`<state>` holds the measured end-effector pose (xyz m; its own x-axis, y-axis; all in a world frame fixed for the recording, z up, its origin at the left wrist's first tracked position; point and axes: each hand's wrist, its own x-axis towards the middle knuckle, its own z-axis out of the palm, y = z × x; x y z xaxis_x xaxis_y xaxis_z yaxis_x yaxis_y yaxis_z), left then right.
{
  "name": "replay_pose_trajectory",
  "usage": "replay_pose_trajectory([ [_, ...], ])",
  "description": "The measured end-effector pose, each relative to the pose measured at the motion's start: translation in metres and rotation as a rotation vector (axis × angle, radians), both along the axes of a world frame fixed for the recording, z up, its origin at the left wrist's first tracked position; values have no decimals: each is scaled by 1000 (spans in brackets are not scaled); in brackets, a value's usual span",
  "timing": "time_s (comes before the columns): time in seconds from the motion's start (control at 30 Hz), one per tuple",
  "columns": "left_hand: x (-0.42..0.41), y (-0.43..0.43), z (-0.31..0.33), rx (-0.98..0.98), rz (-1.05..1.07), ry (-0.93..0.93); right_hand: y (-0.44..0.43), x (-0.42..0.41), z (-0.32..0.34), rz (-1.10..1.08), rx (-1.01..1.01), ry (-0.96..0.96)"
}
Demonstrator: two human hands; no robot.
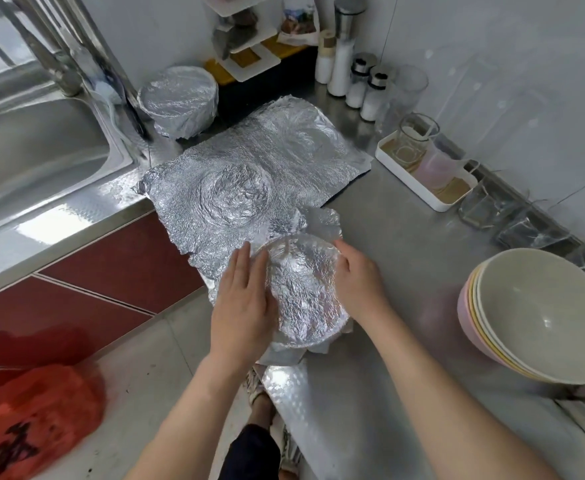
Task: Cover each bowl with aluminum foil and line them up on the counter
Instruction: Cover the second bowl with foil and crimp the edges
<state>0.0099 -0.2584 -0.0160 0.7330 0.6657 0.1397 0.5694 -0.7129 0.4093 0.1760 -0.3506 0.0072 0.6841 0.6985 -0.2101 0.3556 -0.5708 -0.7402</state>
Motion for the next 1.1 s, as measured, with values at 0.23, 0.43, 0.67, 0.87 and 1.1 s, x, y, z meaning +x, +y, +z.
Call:
replay_pose_trajectory([
  [0.23,27,-14,14,-10,47,214,4,-8,-3,-21,-32,-79],
  [0.43,25,-11,14,1,-42,257,-13,-19,-3,-66,-95,-147],
  [0.67,27,9,24,-165,74,-92,9,-4,4,217,47,-237],
  [0.87,44,26,26,-114,41,-139,17,-1,6,148,39,-250],
  [1.1,53,27,28,-156,23,-93,16,-2,4,109,82,-228],
])
